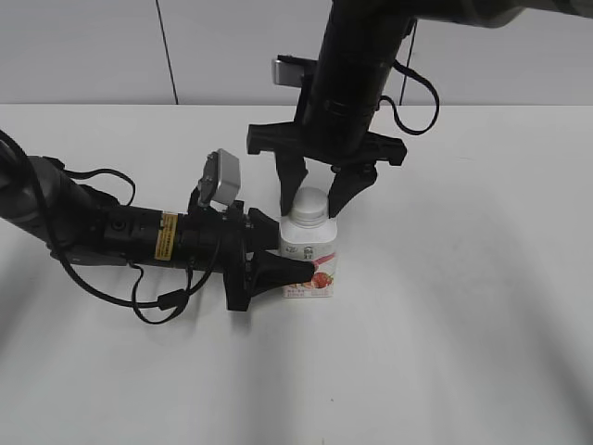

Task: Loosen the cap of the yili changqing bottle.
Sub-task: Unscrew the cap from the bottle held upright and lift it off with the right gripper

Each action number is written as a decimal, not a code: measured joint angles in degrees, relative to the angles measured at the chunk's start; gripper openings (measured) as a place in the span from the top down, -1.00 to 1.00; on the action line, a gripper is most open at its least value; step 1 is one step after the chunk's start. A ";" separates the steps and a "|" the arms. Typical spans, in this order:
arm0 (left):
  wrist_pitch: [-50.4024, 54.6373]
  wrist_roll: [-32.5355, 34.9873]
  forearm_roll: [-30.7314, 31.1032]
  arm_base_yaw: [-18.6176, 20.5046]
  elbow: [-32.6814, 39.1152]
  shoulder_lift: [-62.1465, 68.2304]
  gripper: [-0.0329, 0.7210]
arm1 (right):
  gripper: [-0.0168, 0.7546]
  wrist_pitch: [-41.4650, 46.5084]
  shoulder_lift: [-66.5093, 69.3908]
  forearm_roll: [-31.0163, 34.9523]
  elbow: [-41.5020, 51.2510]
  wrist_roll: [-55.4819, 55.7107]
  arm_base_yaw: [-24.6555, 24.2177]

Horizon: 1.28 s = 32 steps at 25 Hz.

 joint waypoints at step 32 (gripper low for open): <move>-0.15 -0.17 -0.24 0.00 0.00 0.00 -0.10 | -0.08 0.09 -0.40 -2.74 0.00 -40.07 0.00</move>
